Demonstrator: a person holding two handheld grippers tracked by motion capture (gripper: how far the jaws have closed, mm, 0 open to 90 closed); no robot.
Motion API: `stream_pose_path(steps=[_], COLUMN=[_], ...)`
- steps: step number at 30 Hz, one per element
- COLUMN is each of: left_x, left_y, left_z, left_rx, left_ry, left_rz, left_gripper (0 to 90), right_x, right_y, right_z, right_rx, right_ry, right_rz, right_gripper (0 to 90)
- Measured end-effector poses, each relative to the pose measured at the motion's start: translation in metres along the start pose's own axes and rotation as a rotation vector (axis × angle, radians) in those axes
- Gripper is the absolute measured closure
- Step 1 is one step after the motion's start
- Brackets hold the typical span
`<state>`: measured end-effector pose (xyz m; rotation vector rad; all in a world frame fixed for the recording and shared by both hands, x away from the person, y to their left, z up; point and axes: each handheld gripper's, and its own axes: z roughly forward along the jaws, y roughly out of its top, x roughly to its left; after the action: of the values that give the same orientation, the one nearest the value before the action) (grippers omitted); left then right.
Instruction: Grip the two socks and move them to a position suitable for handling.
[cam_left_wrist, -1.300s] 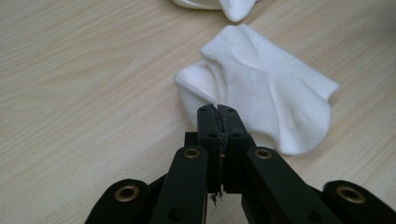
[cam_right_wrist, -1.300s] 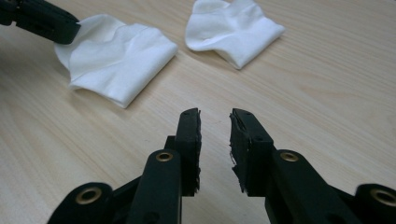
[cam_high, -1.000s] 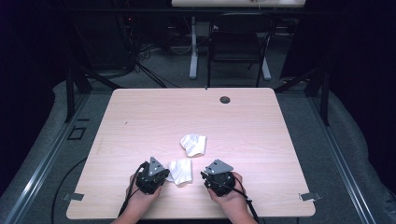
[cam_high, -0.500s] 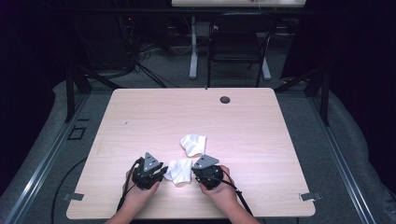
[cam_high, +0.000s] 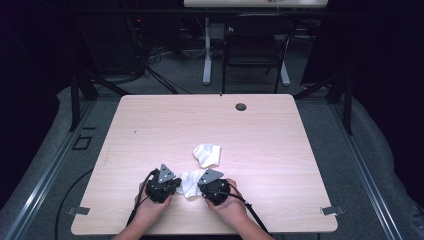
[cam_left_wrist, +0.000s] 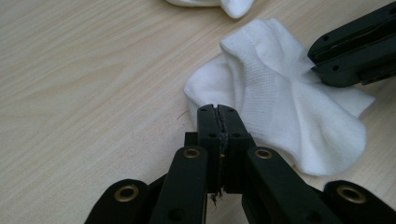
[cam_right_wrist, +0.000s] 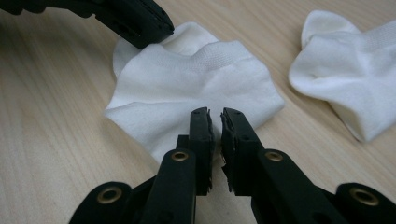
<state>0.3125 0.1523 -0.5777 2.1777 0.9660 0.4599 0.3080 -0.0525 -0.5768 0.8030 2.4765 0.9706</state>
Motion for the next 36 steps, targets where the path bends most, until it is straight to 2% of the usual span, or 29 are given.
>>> stream_pose_path(steps=[2, 7, 10, 13, 17, 18, 21, 22, 24, 27, 29, 33, 36], left_x=[-0.001, -0.005, -0.01, -0.016, -0.018, -0.019, -0.016, -0.014, -0.007, -0.001, 0.008, 0.012, 0.012], left_y=[0.0, -0.003, -0.004, -0.007, -0.008, -0.008, -0.007, -0.006, -0.005, -0.004, -0.005, -0.006, -0.006], left_z=[-0.001, -0.005, -0.007, -0.009, -0.013, -0.015, -0.019, -0.022, -0.029, -0.033, -0.037, -0.039, -0.038], left_rx=[-0.001, 0.004, 0.007, 0.012, 0.016, 0.006, -0.013, -0.027, -0.051, -0.063, -0.075, -0.077, -0.075], left_ry=[-0.006, -0.043, -0.051, -0.063, -0.068, -0.056, -0.047, -0.046, -0.019, -0.003, 0.008, 0.016, 0.014], left_rz=[-0.002, -0.018, -0.012, -0.01, -0.016, -0.019, -0.026, -0.036, -0.042, -0.057, -0.085, -0.092, -0.09], left_gripper=[89.3, 89.5, 89.5, 89.5, 88.8, 87.4, 76.5, 76.5, 71.4, 70.2, 69.7, 69.2, 68.7], right_x=[0.001, 0.005, 0.007, 0.008, 0.008, 0.009, 0.01, 0.01, 0.016, 0.022, 0.031, 0.039, 0.043], right_y=[-0.001, -0.003, -0.005, -0.008, -0.008, -0.007, 0.0, 0.0, 0.007, 0.012, 0.018, 0.024, 0.027], right_z=[0.0, -0.007, -0.011, -0.018, -0.025, -0.027, -0.033, -0.033, -0.035, -0.031, -0.025, -0.017, -0.009], right_rx=[-0.001, 0.041, 0.054, 0.079, 0.069, 0.048, 0.02, 0.02, -0.007, -0.031, -0.037, -0.043, -0.021], right_ry=[0.002, -0.006, -0.003, 0.01, 0.009, 0.008, 0.008, 0.008, 0.02, 0.035, 0.047, 0.057, 0.072], right_rz=[0.003, -0.019, -0.017, -0.005, 0.024, 0.042, 0.046, 0.046, 0.044, 0.041, 0.023, 0.007, -0.002], right_gripper=[83.7, 86.0, 86.0, 85.9, 83.1, 82.5, 80.1, 80.1, 77.2, 75.6, 73.6, 72.0, 69.6])
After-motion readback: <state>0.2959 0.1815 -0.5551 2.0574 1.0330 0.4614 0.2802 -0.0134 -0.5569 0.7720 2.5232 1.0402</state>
